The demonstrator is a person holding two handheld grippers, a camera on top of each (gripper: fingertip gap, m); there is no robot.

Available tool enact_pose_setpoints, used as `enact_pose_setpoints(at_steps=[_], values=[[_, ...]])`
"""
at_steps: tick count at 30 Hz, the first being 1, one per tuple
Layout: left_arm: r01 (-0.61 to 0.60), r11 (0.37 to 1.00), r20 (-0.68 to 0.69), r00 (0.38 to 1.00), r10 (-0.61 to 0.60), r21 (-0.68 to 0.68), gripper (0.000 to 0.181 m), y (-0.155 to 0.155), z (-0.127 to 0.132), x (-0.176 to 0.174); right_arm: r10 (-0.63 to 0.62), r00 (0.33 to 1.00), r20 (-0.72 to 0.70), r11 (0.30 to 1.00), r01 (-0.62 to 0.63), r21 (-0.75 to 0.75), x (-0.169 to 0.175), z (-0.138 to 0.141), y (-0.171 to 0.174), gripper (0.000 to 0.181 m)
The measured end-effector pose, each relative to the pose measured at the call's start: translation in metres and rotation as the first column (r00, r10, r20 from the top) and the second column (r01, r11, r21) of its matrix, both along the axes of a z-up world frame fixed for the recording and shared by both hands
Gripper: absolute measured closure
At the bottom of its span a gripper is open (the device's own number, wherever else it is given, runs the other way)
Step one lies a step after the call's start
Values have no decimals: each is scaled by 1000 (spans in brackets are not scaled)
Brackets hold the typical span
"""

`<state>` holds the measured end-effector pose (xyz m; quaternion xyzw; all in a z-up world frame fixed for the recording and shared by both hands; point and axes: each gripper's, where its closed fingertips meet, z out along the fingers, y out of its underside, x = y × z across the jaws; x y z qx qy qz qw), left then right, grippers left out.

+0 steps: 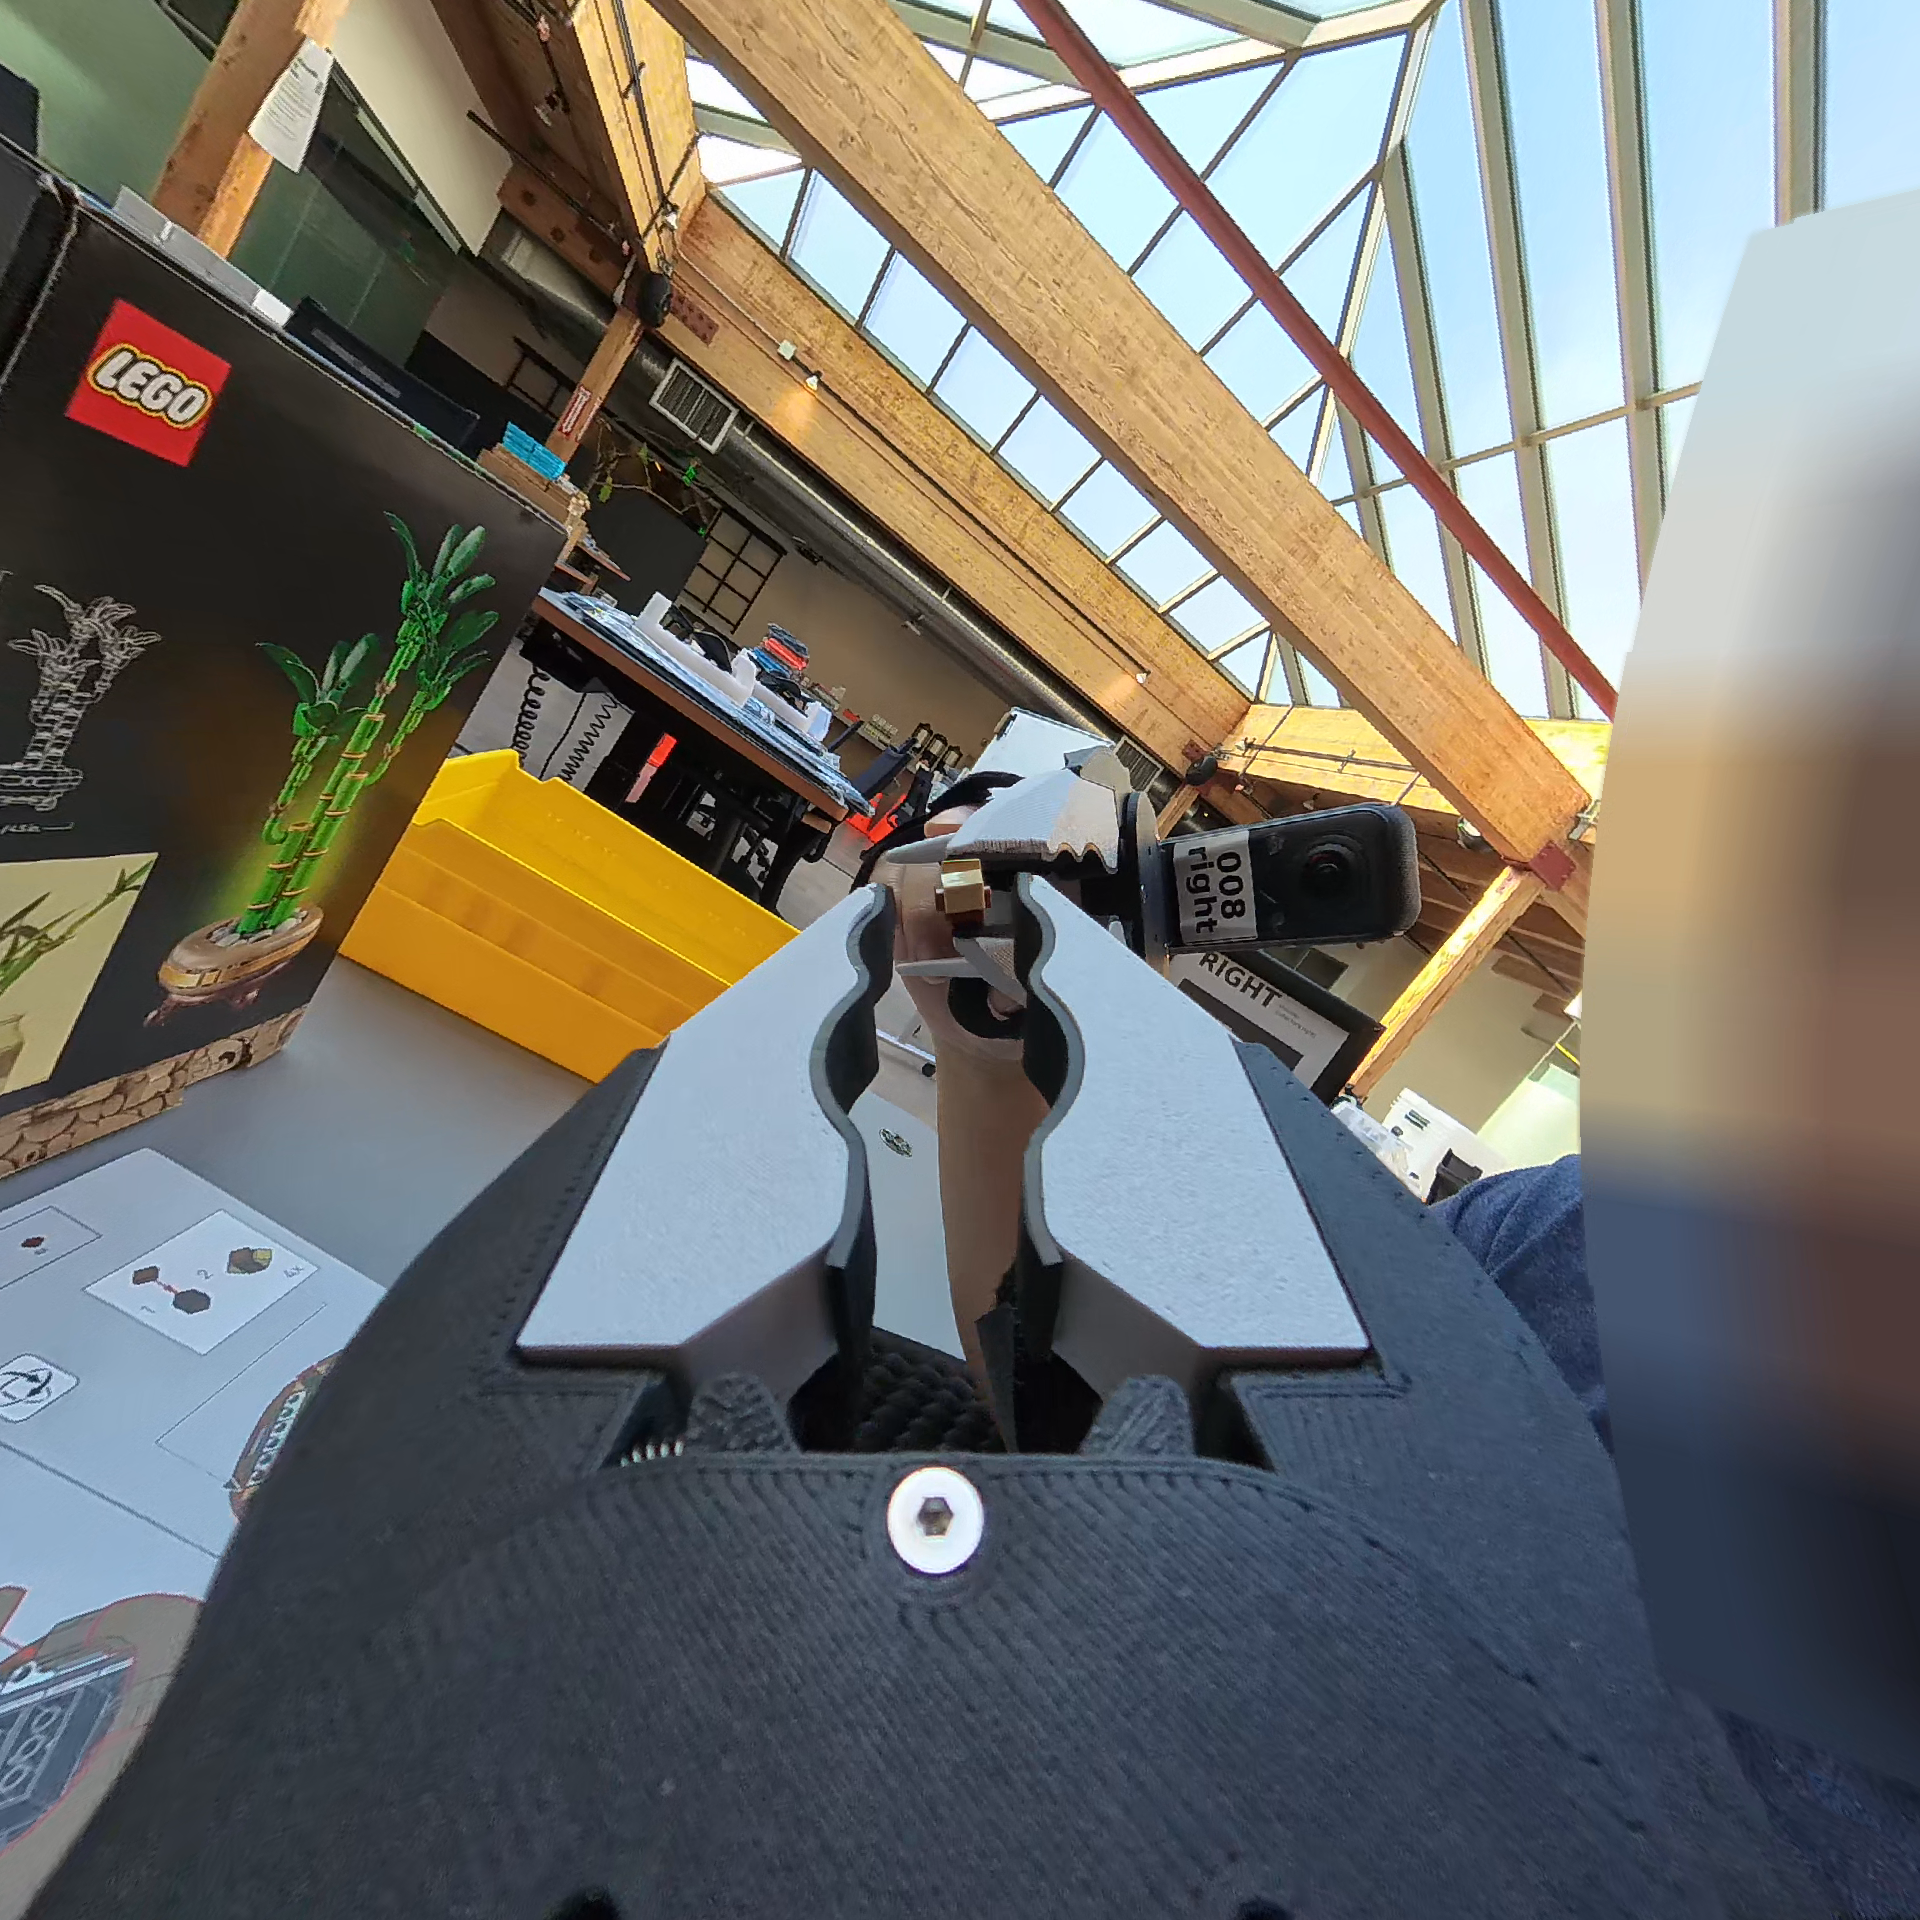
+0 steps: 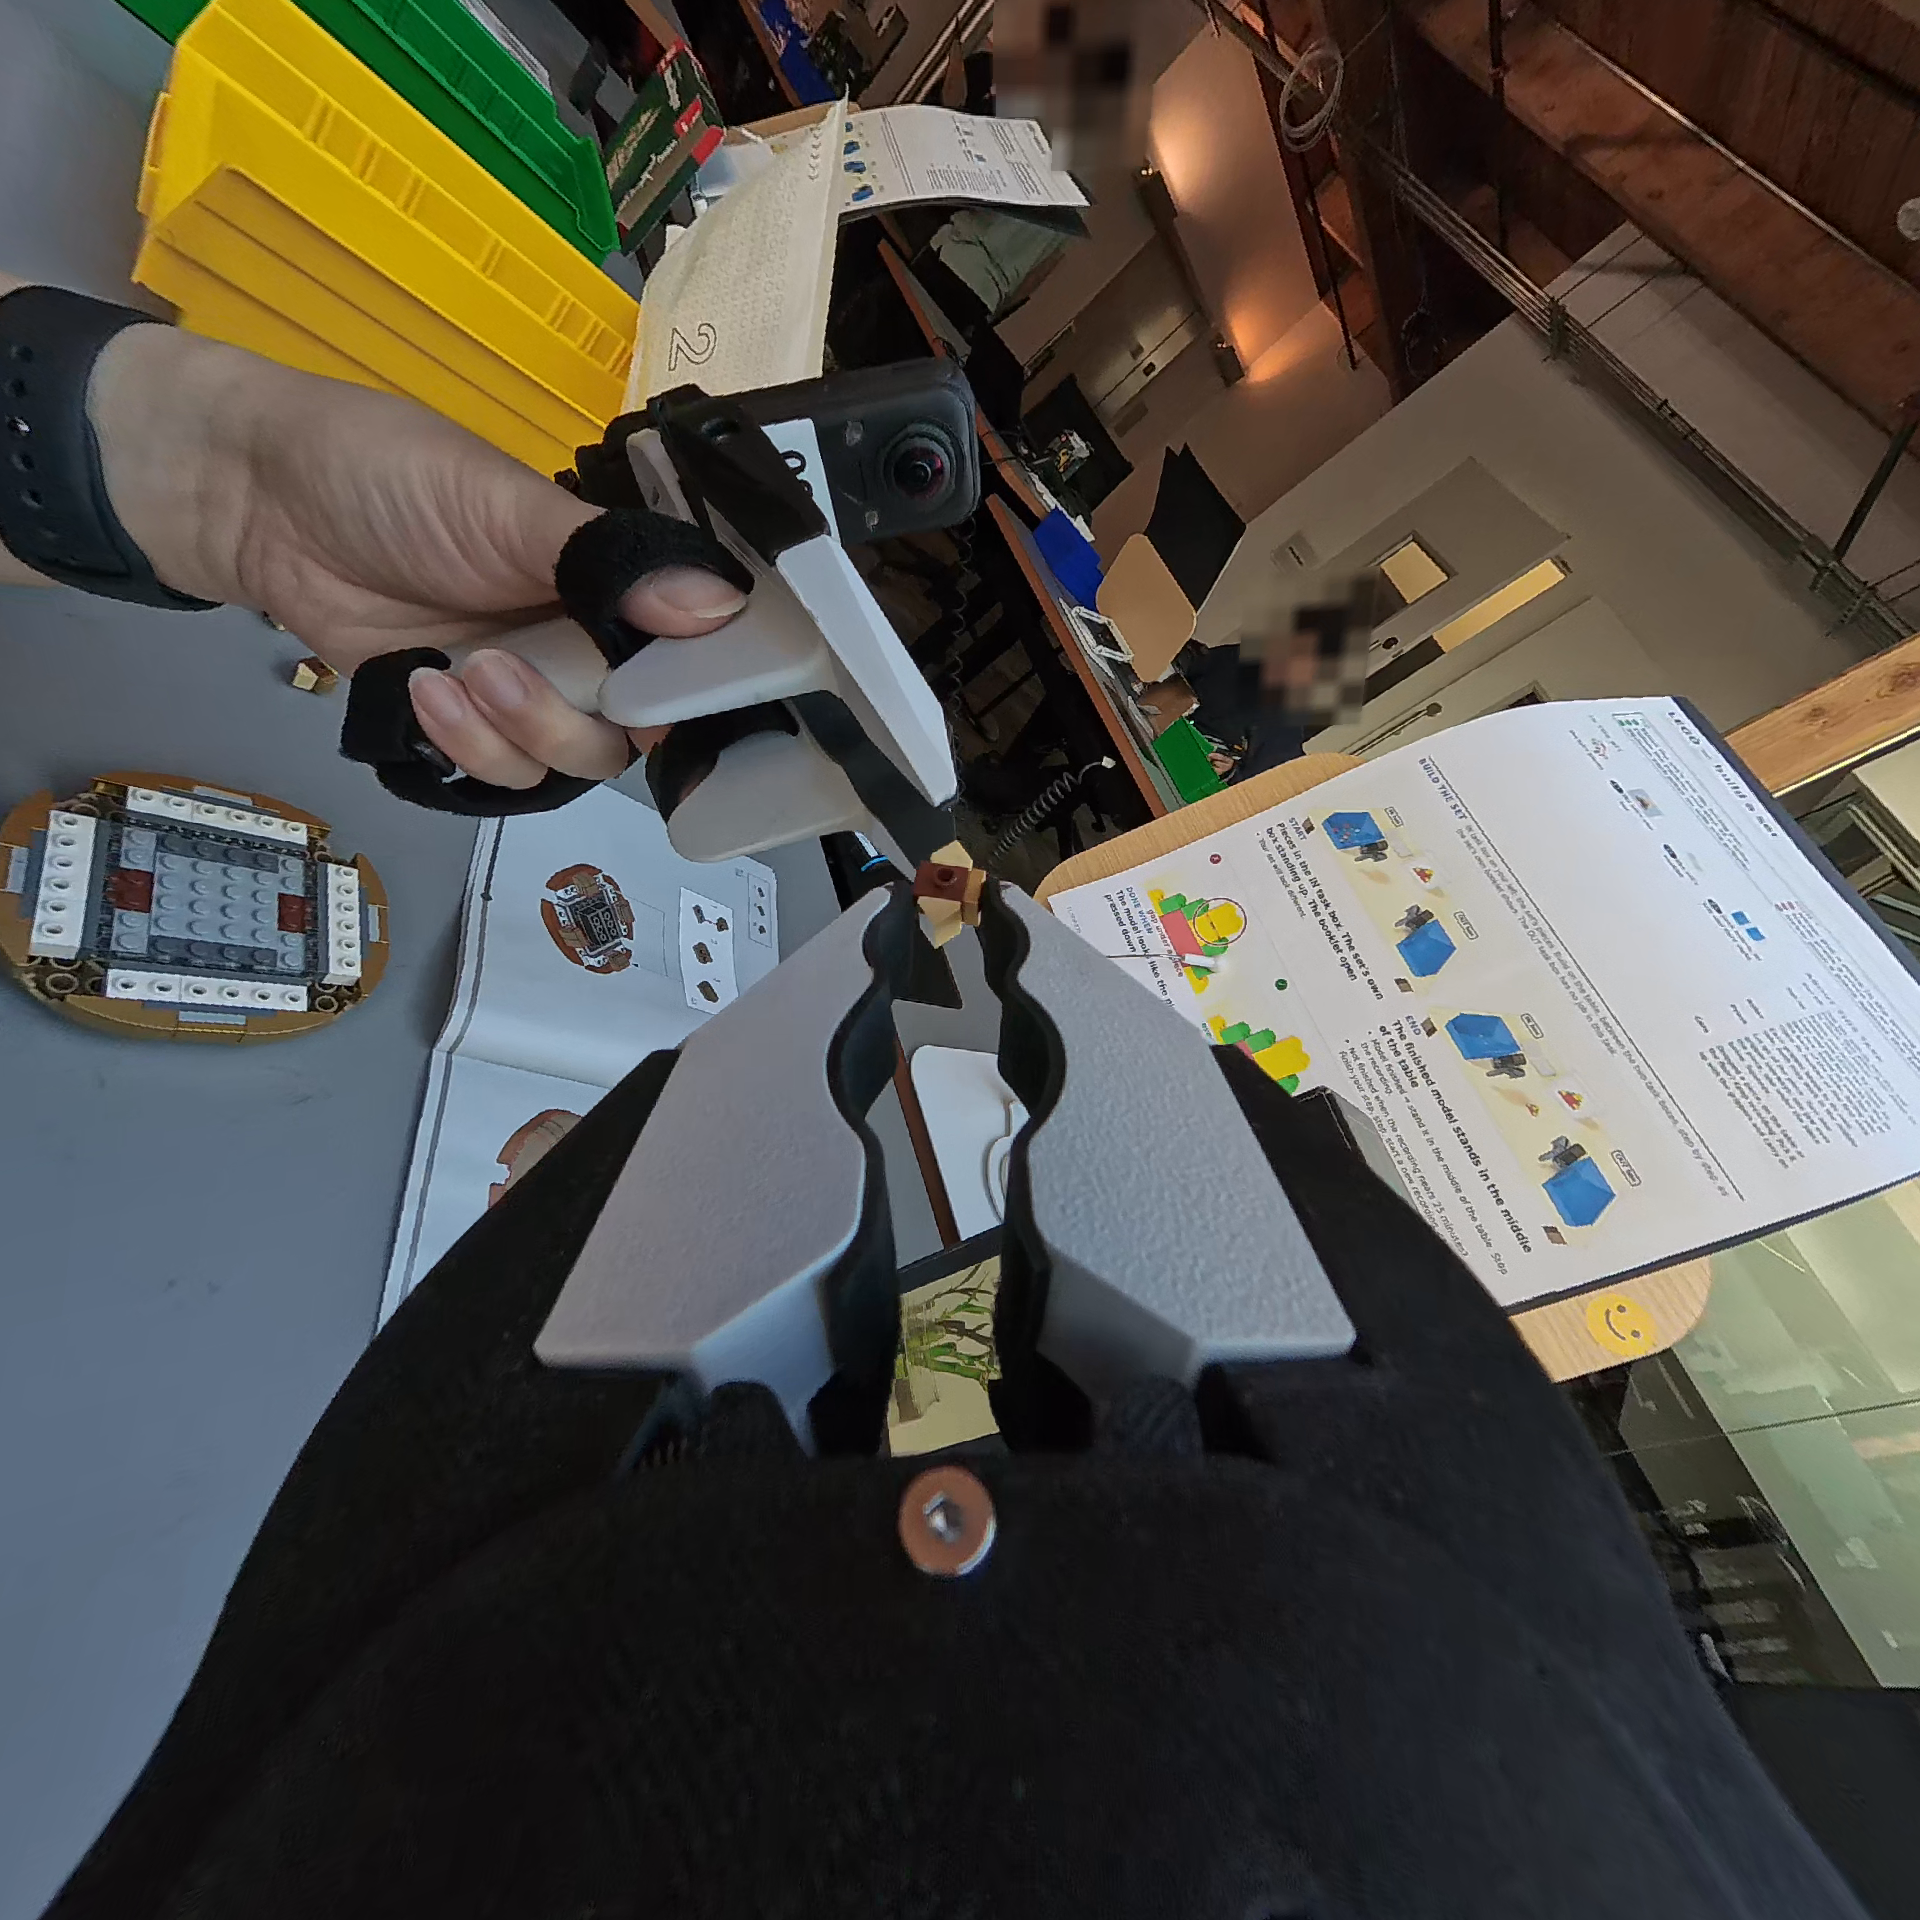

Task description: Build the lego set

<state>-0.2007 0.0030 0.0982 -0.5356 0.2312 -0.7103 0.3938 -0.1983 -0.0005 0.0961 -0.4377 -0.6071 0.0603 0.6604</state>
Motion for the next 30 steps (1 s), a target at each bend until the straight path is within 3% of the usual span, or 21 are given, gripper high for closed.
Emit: enact_pose_setpoints(at_steps=[15,18,20,26,30], values=[[21,1000,-1,1000,-21,-12,172,-3,-4,9,11,1000,27,1000,-11,-11,-9,-7,0,169],[11,1000,7,1000,-11,0,172,-3,-2,8,-45,999,26,999,45,-1,-4,-6,9,151],[4,1000,12,1000,-4,-2,172,-2,0,4,-50,998,39,999,51,-16,0,-8,9,151],[-54,998,9,998,54,42,172,-2,17,-28,-96,995,-11,992,95,-88,31,-4,15,153],[-180,976,-10,983,182,126,172,-23,37,-82,-168,986,-9,980,166,-110,53,-5,24,155]])
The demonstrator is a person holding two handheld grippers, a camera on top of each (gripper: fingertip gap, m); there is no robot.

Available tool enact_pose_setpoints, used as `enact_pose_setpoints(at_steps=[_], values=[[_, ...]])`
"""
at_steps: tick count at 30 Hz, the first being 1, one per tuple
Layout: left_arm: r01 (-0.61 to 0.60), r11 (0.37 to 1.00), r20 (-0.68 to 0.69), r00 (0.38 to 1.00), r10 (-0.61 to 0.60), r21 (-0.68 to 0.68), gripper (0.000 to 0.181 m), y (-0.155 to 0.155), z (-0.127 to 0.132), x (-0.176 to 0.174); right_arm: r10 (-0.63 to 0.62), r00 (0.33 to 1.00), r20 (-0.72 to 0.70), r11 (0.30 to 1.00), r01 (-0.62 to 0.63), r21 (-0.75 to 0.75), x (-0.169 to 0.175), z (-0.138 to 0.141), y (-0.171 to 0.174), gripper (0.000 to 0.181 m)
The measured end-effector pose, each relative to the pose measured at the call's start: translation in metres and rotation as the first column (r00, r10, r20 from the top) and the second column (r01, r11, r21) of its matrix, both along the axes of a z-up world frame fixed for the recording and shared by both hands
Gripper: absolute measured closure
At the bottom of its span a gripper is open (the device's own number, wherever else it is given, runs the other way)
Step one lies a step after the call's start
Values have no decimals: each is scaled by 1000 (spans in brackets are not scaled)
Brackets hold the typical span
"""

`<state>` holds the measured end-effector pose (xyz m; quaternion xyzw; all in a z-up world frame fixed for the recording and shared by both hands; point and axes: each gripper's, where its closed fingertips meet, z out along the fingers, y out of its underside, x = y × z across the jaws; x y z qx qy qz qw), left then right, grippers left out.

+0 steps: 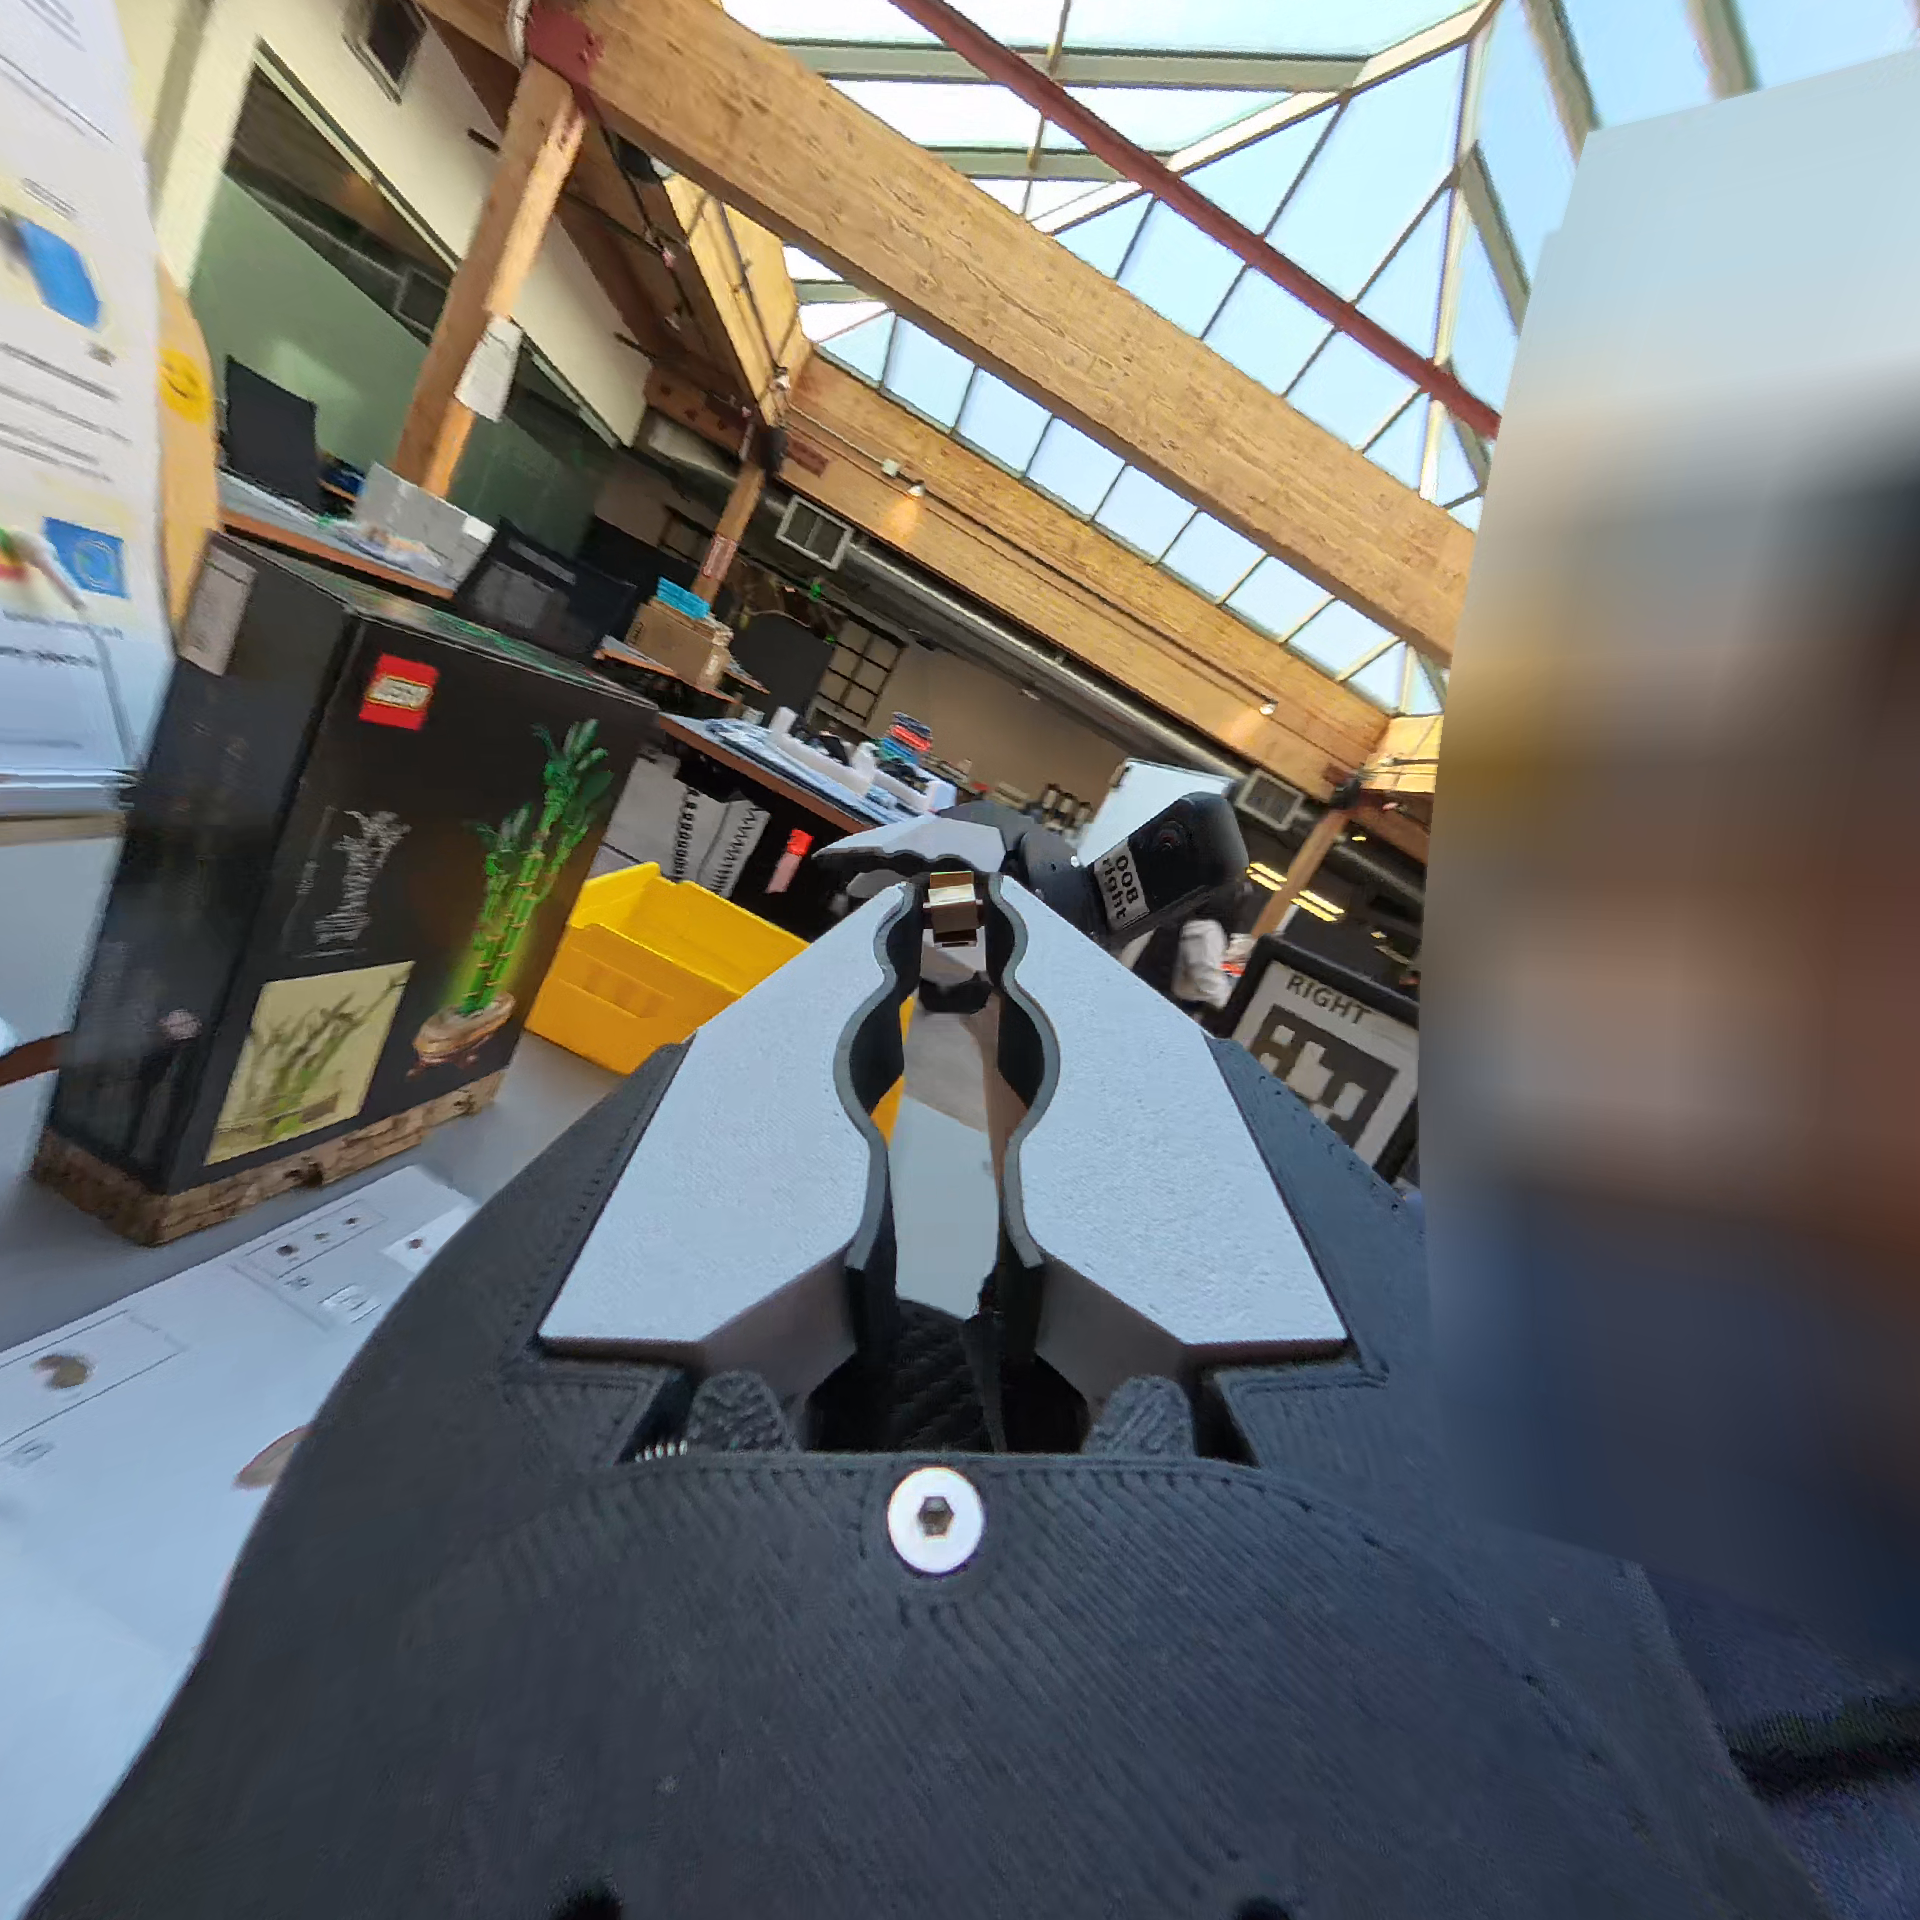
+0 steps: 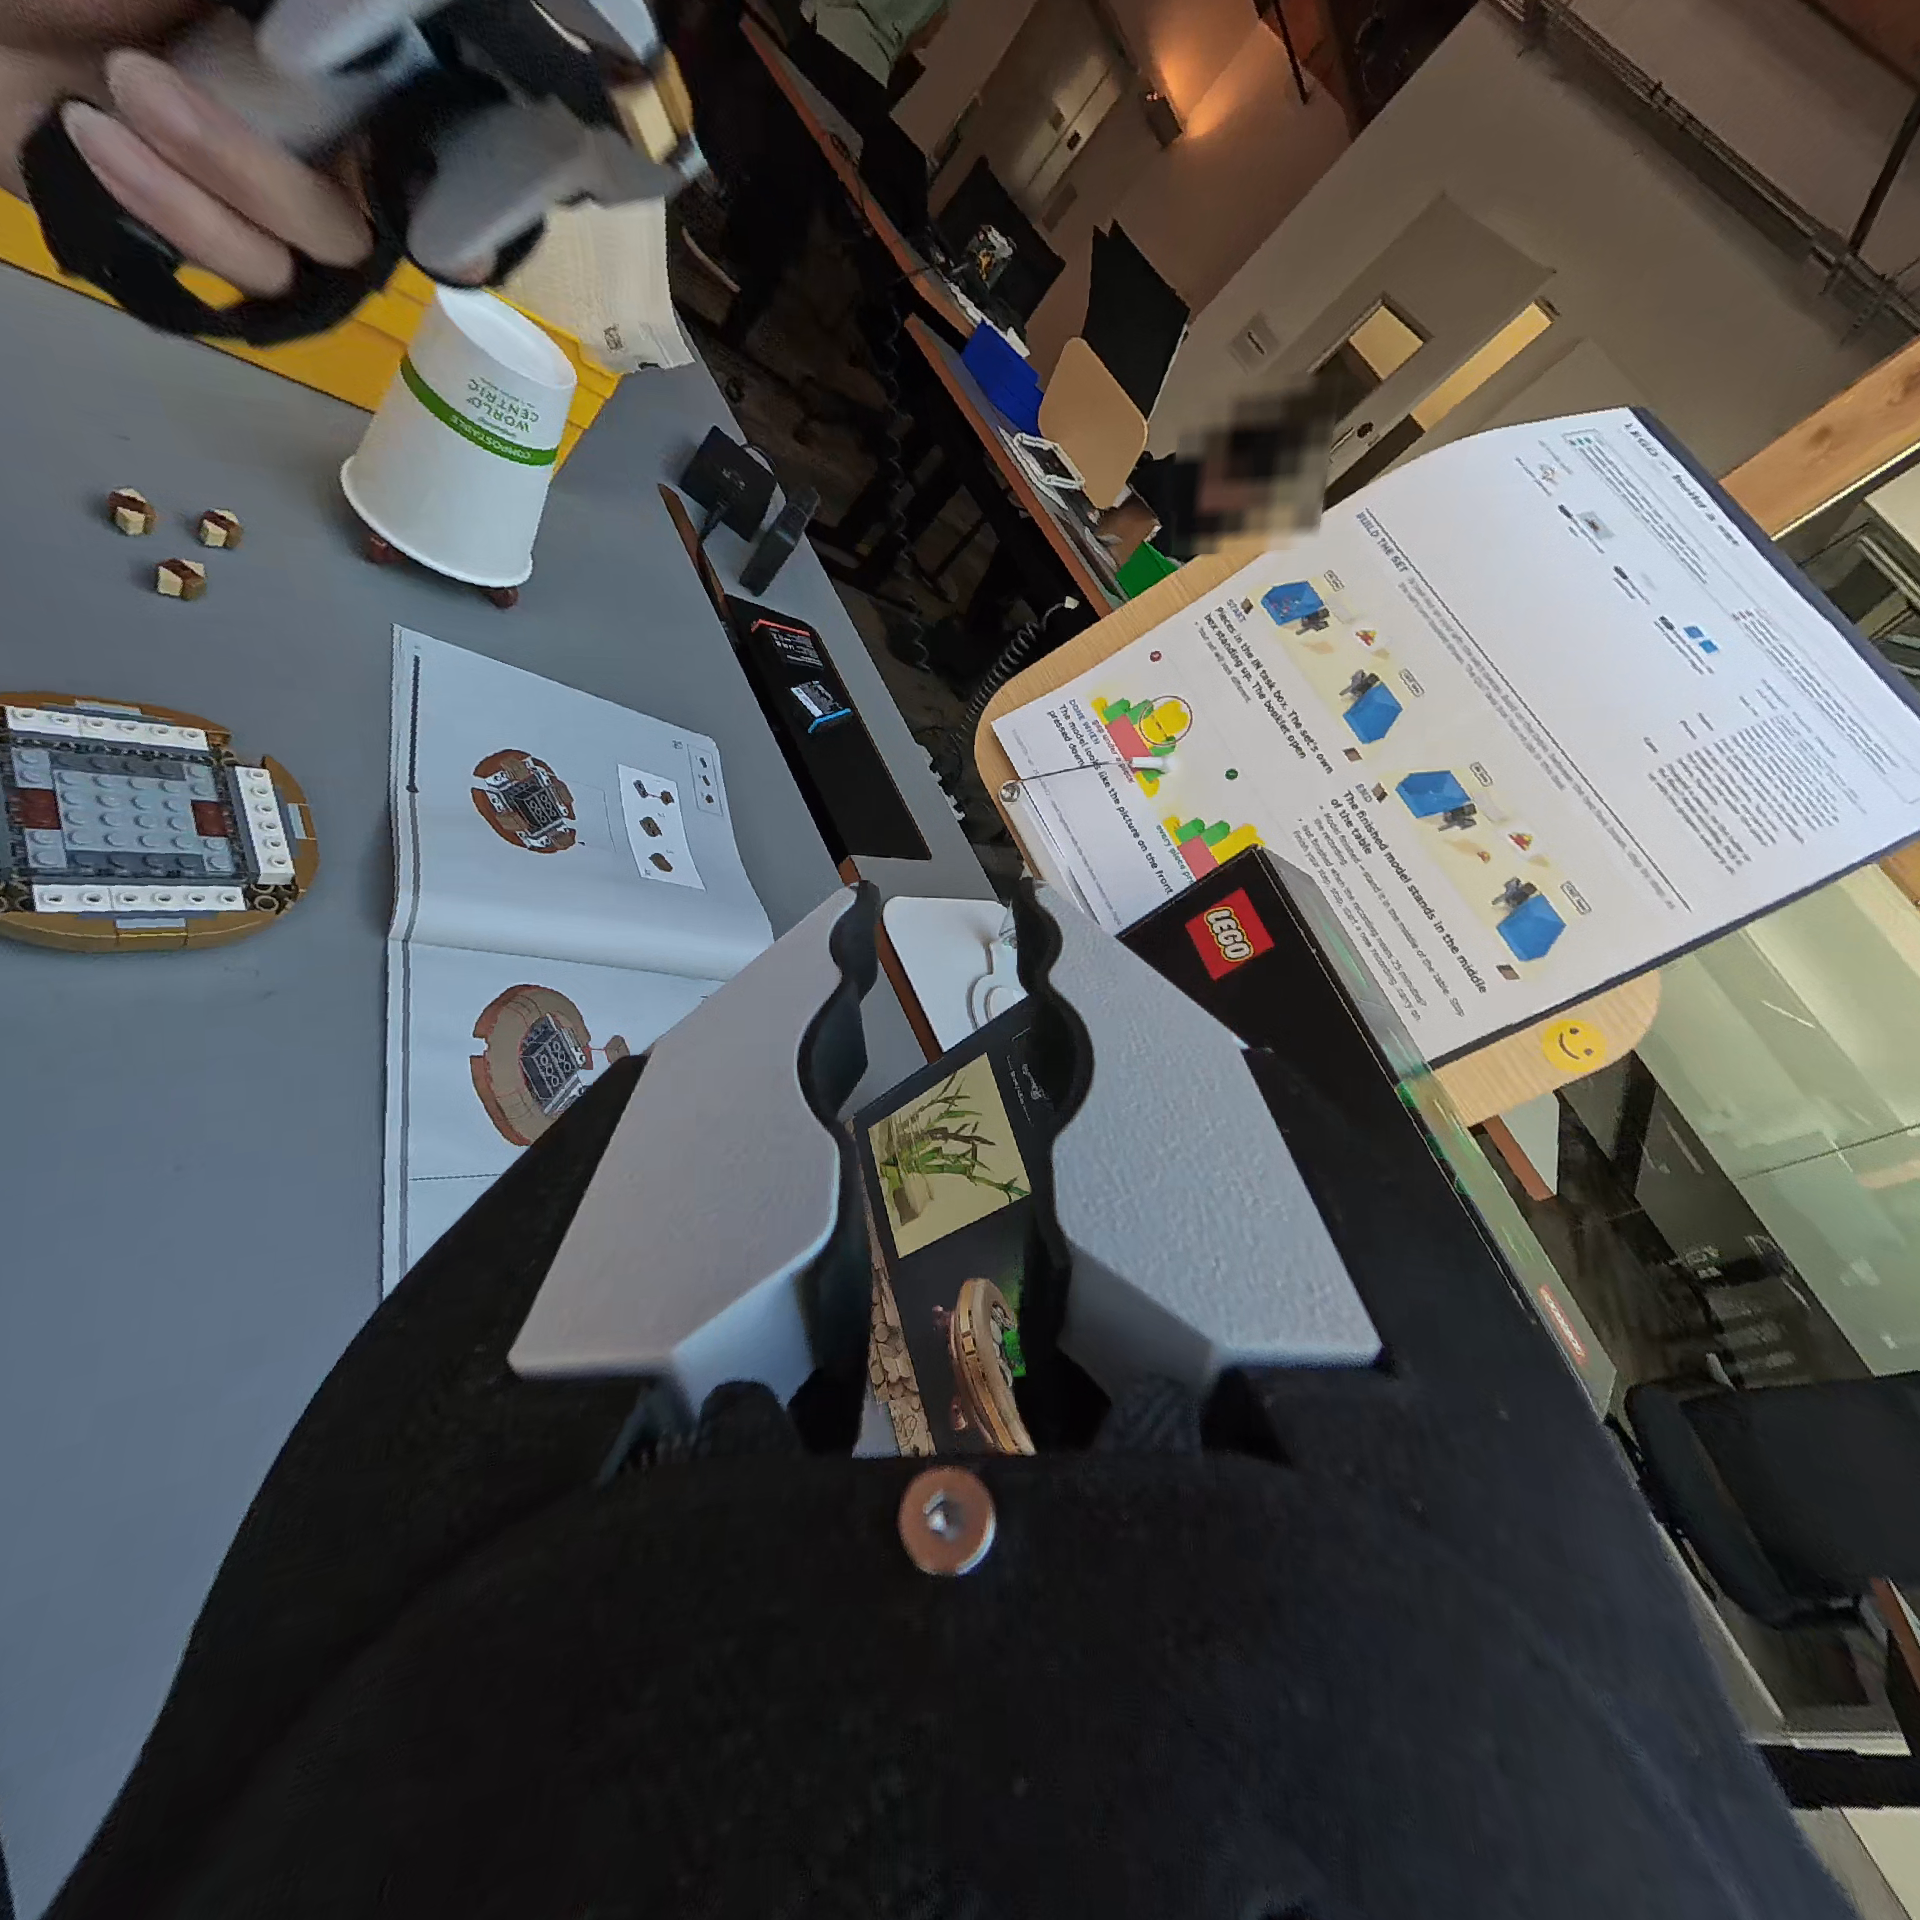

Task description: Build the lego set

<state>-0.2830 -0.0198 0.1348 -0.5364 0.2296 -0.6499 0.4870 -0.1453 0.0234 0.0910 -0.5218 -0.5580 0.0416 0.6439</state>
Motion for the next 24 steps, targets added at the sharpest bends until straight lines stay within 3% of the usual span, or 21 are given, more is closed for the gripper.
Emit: enact_pose_setpoints(at_steps=[4,8,11,15,18,24], values=[[-234,970,-168,956,242,65,172,-21,-13,-77,8,999,-44,1000,-8,-11,2,5,1,156],[-429,903,-431,819,379,-21,172,-44,-78,-149,16,1000,3,1000,-16,-24,-11,-5,3,156],[-518,850,-491,766,414,-93,172,-65,-121,-182,31,998,60,999,-28,-41,-28,-17,3,156],[-525,826,-520,773,362,-205,172,-83,-169,-193,85,986,140,994,-74,-85,-60,-40,-3,156],[-525,821,-558,760,332,-225,171,-84,-191,-192,139,975,173,986,-119,-120,-85,-53,-15,156],[-429,875,-480,830,283,-227,172,-80,-178,-168,439,898,19,870,-419,-259,-161,-57,-82,156]])
